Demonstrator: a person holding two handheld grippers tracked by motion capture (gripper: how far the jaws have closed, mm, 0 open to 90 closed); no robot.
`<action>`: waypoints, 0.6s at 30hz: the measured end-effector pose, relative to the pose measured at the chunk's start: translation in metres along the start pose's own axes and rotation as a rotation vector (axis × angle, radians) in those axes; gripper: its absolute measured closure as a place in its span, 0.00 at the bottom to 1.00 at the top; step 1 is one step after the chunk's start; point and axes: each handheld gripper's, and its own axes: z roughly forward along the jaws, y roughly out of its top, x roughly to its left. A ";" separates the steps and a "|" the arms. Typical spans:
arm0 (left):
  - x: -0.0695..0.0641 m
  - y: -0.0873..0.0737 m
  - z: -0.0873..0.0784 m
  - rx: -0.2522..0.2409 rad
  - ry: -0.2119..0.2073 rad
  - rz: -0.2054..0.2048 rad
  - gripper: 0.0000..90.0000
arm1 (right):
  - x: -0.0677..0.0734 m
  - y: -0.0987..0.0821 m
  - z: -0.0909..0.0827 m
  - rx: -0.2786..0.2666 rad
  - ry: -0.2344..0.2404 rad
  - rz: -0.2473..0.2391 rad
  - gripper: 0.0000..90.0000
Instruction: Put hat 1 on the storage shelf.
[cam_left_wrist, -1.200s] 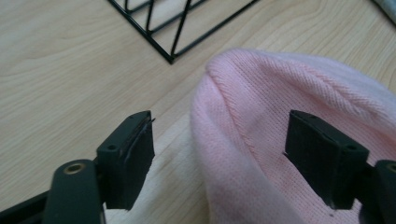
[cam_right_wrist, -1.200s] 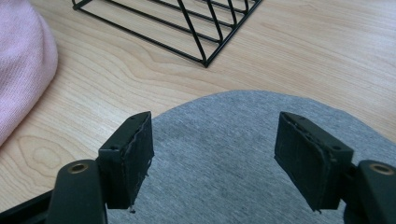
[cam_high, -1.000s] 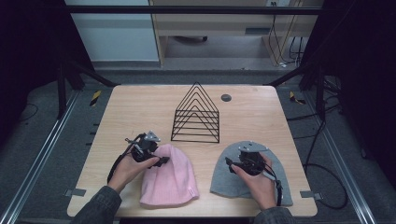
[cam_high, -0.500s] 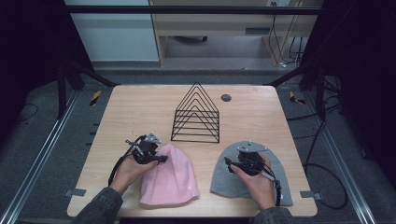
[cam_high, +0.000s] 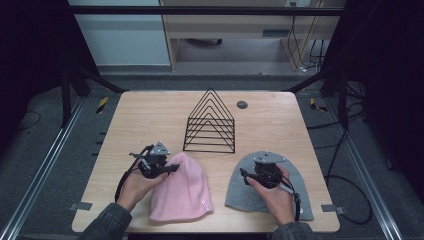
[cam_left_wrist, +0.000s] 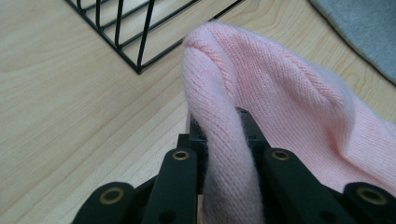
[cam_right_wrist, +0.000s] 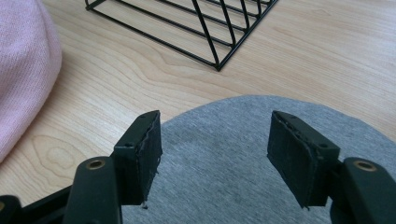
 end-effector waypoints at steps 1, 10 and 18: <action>-0.002 0.001 -0.002 -0.005 0.003 0.008 0.89 | 0.000 0.000 0.000 0.001 0.000 -0.005 0.39; -0.020 0.014 -0.022 -0.077 0.016 0.070 0.89 | -0.002 0.000 -0.002 -0.005 -0.002 -0.003 0.39; -0.031 0.025 -0.038 -0.112 0.018 0.116 0.89 | 0.001 -0.001 -0.004 -0.012 0.004 -0.006 0.40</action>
